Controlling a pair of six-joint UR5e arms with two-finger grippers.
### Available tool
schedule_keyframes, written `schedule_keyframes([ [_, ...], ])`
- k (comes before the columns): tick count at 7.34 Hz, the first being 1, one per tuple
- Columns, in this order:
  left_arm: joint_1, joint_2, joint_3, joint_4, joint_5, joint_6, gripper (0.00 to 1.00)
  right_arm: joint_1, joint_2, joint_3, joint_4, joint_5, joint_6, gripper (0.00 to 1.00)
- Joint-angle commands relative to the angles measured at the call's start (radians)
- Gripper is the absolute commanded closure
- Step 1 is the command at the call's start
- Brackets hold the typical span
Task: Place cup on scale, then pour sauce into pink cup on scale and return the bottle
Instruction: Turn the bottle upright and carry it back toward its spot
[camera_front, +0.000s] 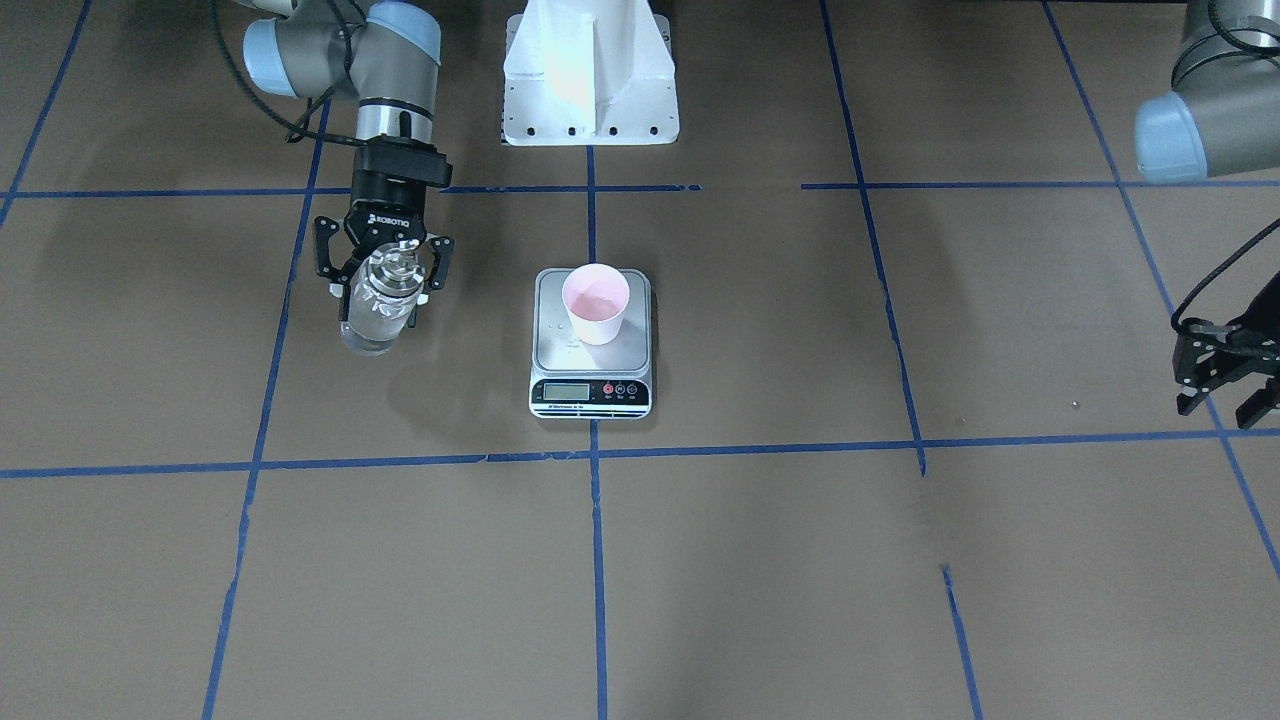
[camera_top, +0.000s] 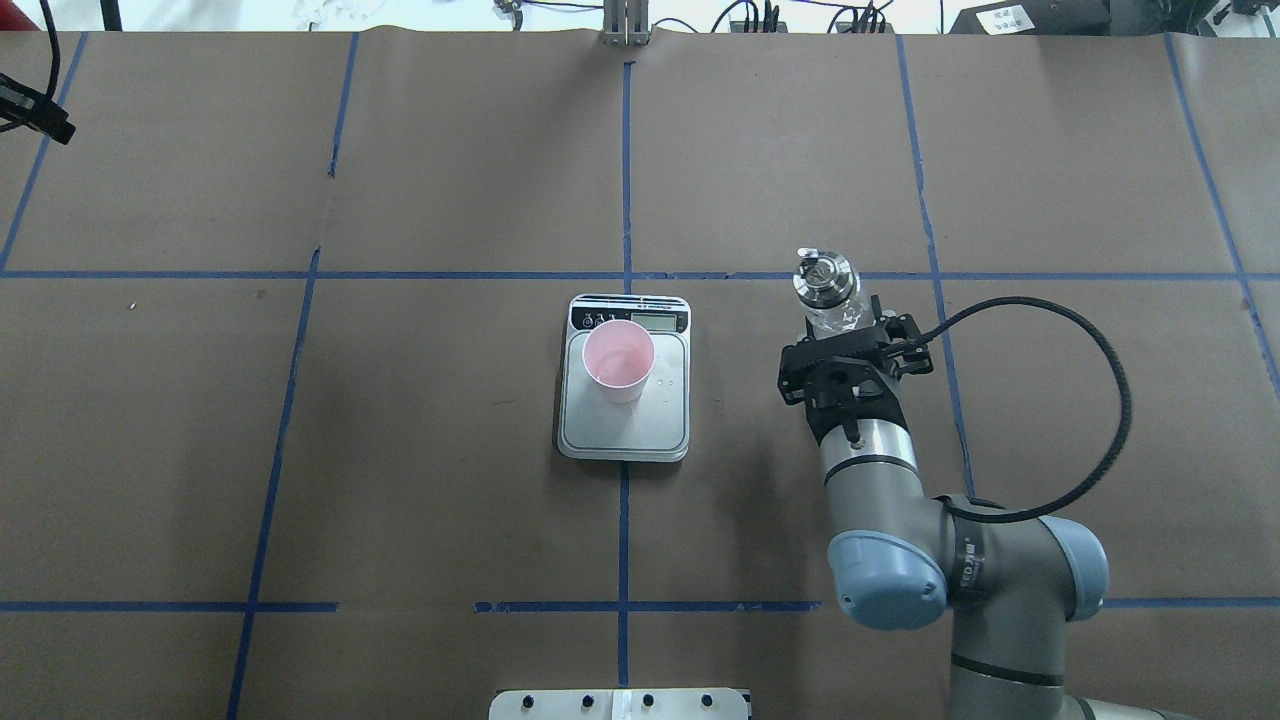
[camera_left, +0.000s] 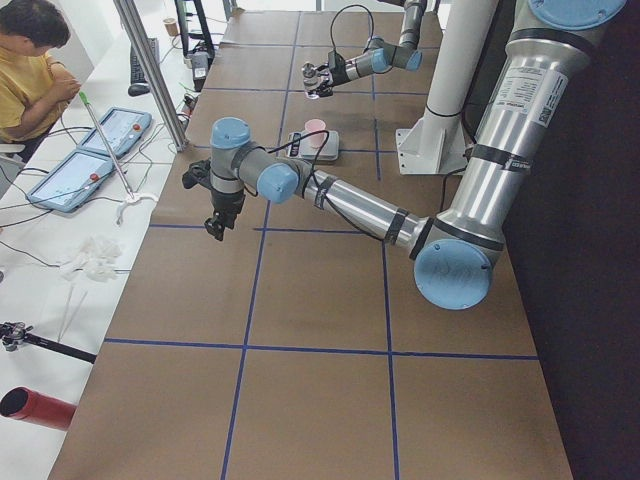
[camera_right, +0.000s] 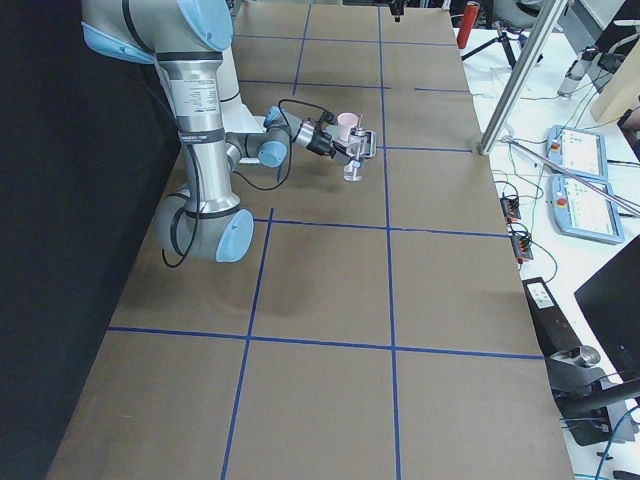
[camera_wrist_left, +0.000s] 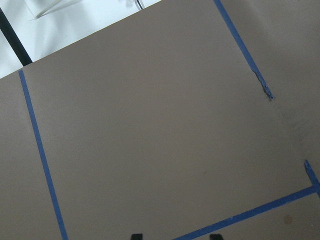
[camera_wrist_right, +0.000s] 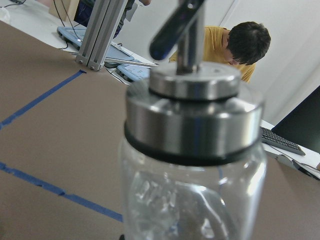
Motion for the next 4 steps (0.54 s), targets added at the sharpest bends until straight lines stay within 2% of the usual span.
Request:
schedule_keyframes([
  [1,0.001,0.0,0.001,-0.001,0.0,-0.001,0.45,0.027,-0.047,0.001,0.059,0.008,0.298,1.0],
  [3,0.001,0.0,0.001,-0.001,0.0,-0.002,0.45,0.038,-0.093,-0.002,0.059,0.029,0.436,1.0],
  [4,0.001,0.0,-0.001,-0.001,0.0,-0.002,0.45,0.037,-0.11,-0.005,0.06,0.031,0.449,1.0],
])
